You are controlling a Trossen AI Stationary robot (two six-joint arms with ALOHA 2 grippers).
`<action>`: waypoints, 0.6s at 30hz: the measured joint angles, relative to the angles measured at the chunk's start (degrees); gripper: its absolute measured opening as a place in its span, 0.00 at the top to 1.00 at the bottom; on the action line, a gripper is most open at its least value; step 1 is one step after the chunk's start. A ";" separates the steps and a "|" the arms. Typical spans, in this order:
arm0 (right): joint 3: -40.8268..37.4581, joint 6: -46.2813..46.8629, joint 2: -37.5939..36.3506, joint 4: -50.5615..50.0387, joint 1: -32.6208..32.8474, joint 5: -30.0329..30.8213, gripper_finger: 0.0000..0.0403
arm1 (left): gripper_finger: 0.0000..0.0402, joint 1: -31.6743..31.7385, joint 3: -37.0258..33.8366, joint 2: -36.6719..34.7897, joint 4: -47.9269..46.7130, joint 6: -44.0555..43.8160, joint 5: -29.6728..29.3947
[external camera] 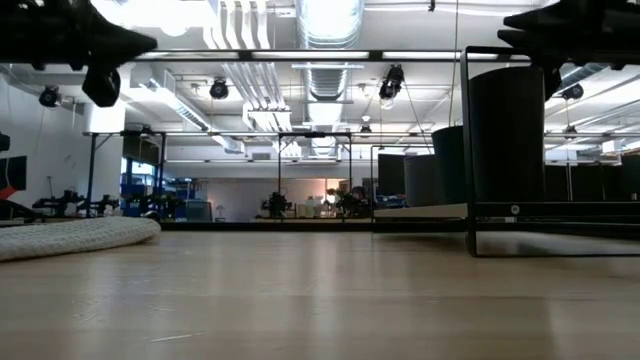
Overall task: Stack small to large cups/mugs on shelf
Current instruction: Return to Home Position
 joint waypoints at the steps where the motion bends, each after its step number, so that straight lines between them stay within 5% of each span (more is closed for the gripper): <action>1: -0.48 0.00 -0.34 0.00 0.00 0.00 0.84 | 1.00 0.00 -0.43 -0.02 -0.71 -0.02 0.02; 18: -9.00 3.32 -3.84 2.99 -0.02 3.13 0.84 | 1.00 -0.02 -7.08 -0.01 -0.36 -0.03 0.06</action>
